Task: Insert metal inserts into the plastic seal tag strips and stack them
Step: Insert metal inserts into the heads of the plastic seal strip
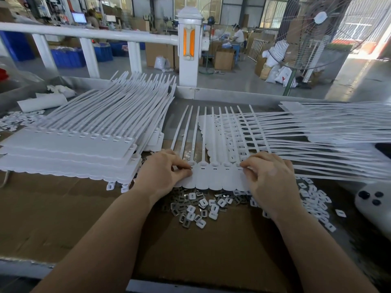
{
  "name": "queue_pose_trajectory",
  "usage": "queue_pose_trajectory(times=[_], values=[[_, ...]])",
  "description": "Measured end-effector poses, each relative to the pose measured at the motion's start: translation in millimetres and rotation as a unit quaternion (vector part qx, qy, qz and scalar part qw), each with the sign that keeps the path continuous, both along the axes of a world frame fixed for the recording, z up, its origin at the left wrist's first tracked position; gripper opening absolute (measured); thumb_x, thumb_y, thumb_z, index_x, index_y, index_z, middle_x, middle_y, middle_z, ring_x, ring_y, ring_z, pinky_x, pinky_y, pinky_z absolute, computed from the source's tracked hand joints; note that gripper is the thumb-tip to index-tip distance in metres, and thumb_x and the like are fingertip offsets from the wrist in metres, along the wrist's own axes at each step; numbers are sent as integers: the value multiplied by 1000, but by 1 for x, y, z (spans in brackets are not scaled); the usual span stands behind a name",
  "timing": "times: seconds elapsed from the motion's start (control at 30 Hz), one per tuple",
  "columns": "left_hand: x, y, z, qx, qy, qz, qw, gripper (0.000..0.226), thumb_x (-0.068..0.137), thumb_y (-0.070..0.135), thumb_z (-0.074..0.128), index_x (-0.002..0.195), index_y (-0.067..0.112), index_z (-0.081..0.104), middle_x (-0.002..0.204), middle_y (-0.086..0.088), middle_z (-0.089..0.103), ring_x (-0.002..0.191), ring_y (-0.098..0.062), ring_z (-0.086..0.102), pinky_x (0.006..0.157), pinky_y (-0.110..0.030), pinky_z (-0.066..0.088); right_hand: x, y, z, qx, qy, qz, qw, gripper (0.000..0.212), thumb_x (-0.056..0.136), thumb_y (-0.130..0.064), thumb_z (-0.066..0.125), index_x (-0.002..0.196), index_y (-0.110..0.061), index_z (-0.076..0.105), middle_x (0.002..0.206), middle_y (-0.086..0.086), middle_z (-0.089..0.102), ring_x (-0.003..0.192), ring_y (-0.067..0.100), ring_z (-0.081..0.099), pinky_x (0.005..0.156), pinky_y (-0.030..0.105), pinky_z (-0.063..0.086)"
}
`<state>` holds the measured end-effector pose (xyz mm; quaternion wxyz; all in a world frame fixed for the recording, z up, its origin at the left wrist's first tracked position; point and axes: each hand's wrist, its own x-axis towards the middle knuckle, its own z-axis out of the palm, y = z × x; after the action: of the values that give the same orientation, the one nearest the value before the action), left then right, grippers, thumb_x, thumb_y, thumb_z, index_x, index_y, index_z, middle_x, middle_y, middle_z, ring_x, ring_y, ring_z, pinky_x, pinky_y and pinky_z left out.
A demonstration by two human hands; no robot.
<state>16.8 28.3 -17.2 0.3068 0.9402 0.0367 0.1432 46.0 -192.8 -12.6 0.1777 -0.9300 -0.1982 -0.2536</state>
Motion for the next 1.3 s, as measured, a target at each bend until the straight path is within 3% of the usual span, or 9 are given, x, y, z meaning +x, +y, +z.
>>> queue_pose_trajectory(times=[0.2,0.37,0.53,0.73,0.87,1.1,1.3], values=[[2,-1,1,2,-2,-16,1000,9,80,31,70,87,26,73,81,20,52,72,2,50,60,-6,32,0,16,10,-70,34,53,996,18,90,-19,56,102,-22,69,109,-7,63,106,14,54,95,28,28],[2,-1,2,4,-4,-24,1000,5,82,29,69,79,30,65,79,21,50,69,4,48,58,-6,33,4,31,11,-80,72,95,990,22,93,-24,53,111,-25,65,115,-9,62,110,12,51,100,28,31],[3,-1,-1,23,-15,9,1000,8,82,33,67,81,26,63,78,19,47,69,4,46,54,-7,32,6,38,1,-45,80,96,991,22,94,-23,49,107,-22,66,109,-7,63,104,12,49,96,26,35],[3,0,-3,31,-37,29,998,19,86,30,64,102,22,70,88,11,52,73,0,47,61,-8,32,5,36,-9,-17,58,95,994,19,94,-22,50,102,-20,67,105,-5,63,102,15,51,100,28,31],[2,2,-5,22,-47,62,997,14,85,26,66,96,19,72,84,13,50,79,-7,49,74,-17,34,5,35,-11,-9,55,101,993,18,93,-21,52,102,-19,68,104,-5,63,101,14,50,95,28,34],[2,3,-3,12,-45,60,997,6,83,24,68,87,19,68,82,14,47,77,-8,49,72,-18,33,5,34,-13,9,54,106,993,17,92,-19,54,101,-18,69,103,-4,64,100,15,49,93,29,37],[2,4,-3,15,-47,58,997,13,85,23,66,94,18,72,83,12,47,79,-7,47,72,-14,30,4,34,-12,10,58,108,992,18,93,-20,53,102,-18,68,104,-4,64,101,14,50,94,30,39]])
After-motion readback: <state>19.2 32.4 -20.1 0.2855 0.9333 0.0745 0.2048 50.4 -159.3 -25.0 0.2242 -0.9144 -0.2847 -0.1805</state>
